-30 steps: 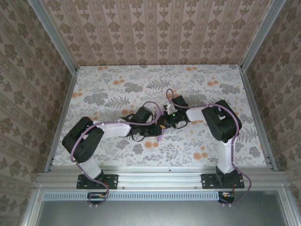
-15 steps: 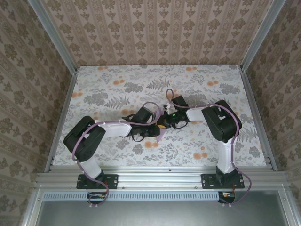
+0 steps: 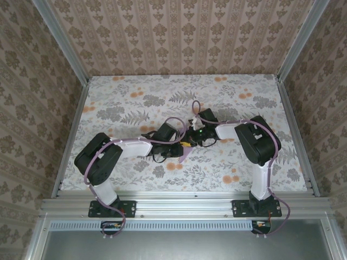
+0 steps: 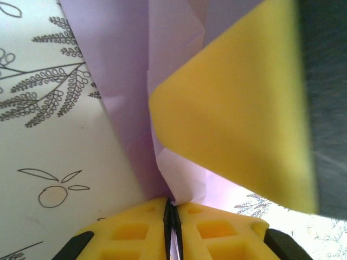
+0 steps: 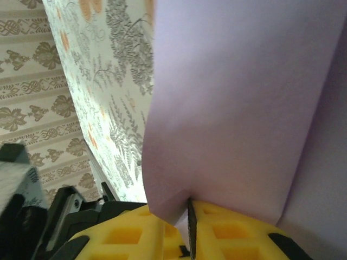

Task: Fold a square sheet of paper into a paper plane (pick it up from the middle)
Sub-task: Fourth fold the wing at the center of the table.

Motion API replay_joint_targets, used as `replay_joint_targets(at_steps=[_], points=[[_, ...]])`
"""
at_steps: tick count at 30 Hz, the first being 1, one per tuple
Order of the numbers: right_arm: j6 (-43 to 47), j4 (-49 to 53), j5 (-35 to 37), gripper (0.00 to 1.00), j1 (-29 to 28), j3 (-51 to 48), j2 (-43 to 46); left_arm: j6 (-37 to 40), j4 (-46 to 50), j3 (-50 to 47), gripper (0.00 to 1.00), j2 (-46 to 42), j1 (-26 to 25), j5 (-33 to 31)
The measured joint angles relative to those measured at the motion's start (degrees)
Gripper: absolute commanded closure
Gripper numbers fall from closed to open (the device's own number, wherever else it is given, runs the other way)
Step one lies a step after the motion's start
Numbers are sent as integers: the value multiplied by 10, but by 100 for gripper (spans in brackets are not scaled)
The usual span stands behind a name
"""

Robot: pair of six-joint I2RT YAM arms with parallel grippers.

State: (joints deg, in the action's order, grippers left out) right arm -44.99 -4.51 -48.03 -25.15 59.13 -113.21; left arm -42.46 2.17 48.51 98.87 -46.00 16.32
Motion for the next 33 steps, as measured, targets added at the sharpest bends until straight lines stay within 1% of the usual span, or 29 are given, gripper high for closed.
replay_joint_targets(at_steps=[8,16,33], points=[[4,10,2,76,16,0,38,0,0,0,83,0,0,-1],[13,21,8,77,19,2,39,0,-3,-3,84,-1,0,-1],[40,71,24,79,20,91,-37,11,-9,-13,85,-8,0,-3]])
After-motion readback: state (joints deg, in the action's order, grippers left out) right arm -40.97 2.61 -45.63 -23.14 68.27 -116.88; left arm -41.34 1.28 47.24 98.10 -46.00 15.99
